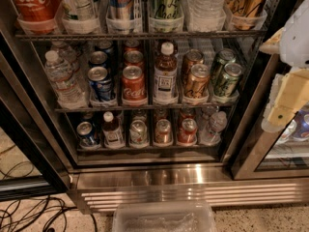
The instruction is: Pick redbull can from top shelf of fridge
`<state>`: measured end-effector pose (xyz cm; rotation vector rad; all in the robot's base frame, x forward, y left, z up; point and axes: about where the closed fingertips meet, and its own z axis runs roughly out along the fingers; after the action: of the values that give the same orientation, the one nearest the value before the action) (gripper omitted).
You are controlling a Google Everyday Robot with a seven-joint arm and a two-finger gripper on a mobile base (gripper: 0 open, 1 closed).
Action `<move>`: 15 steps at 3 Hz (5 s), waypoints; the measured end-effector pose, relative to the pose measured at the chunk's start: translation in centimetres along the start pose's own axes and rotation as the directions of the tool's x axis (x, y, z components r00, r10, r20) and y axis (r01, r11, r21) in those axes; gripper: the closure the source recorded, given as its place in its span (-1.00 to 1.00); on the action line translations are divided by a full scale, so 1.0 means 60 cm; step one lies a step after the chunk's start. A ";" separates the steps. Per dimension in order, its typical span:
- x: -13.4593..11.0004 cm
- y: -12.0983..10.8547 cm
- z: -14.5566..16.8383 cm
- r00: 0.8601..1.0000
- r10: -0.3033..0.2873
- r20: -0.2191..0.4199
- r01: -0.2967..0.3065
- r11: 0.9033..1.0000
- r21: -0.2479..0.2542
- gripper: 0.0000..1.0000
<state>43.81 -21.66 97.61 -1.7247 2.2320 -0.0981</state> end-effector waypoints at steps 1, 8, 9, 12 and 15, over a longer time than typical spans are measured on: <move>-0.009 0.004 -0.002 1.000 0.001 0.009 -0.002 1.000 0.011 -1.00; -0.374 0.114 -0.006 0.833 0.040 0.552 -0.145 0.978 0.149 -1.00; -0.403 0.127 0.017 0.786 0.122 0.605 -0.269 0.950 0.158 -1.00; -0.361 0.013 0.037 0.503 0.316 0.804 -0.684 0.714 0.148 -1.00; -0.372 -0.032 0.045 0.340 0.291 0.894 -0.755 0.652 0.075 -1.00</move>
Offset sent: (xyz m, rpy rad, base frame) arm 0.0015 0.1104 -0.0095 0.1976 -0.1805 -0.0359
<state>51.33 -0.52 100.17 -0.4212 1.6560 0.2586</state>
